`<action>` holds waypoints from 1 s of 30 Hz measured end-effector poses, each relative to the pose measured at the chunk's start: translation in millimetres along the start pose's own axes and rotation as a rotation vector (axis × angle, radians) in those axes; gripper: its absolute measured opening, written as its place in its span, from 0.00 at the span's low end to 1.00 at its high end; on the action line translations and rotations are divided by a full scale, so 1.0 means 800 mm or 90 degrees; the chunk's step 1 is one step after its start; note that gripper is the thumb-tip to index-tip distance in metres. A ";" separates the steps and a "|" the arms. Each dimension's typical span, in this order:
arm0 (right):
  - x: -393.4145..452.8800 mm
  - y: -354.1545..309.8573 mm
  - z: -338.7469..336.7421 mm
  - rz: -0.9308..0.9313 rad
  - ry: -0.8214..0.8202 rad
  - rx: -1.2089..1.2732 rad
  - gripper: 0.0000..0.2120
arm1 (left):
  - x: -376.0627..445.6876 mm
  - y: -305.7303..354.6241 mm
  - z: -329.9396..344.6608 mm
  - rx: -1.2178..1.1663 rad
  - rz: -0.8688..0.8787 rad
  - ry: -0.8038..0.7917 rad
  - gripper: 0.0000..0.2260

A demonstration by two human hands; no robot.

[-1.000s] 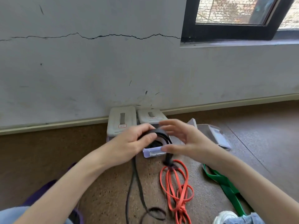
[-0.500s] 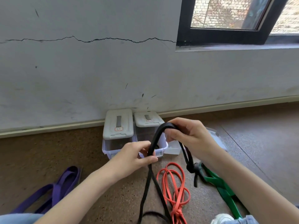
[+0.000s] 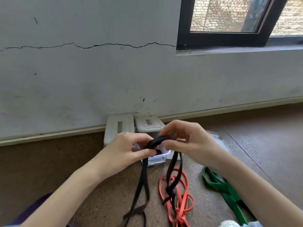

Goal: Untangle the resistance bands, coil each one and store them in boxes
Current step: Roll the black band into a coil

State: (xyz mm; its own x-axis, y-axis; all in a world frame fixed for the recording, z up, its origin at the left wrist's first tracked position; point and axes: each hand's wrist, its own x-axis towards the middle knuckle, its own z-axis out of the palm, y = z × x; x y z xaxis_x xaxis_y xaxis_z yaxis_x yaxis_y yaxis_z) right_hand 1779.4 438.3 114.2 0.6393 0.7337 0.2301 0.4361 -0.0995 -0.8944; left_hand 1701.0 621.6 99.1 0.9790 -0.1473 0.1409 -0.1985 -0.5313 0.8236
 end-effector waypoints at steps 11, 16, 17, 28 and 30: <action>-0.006 0.010 -0.018 -0.021 0.213 0.167 0.08 | 0.007 -0.023 0.020 0.077 -0.063 0.015 0.05; -0.011 0.001 -0.035 0.035 0.004 0.185 0.20 | -0.003 0.024 -0.039 -0.140 0.046 0.112 0.10; -0.010 0.002 -0.027 0.049 -0.038 0.171 0.22 | -0.004 0.026 -0.033 -0.116 0.050 0.076 0.09; -0.006 0.010 -0.006 -0.025 0.141 0.124 0.10 | 0.004 -0.042 0.032 0.153 -0.033 -0.029 0.06; -0.007 0.013 -0.013 -0.001 0.147 0.111 0.12 | 0.005 -0.037 0.017 0.124 -0.048 -0.019 0.05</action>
State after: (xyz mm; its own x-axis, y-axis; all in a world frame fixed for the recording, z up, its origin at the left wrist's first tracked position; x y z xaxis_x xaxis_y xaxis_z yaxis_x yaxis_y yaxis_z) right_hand 1786.8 425.8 107.7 0.7747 0.5593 0.2951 0.3348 0.0331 -0.9417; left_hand 1710.5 625.7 67.8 0.9903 -0.1234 0.0640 -0.1322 -0.6931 0.7087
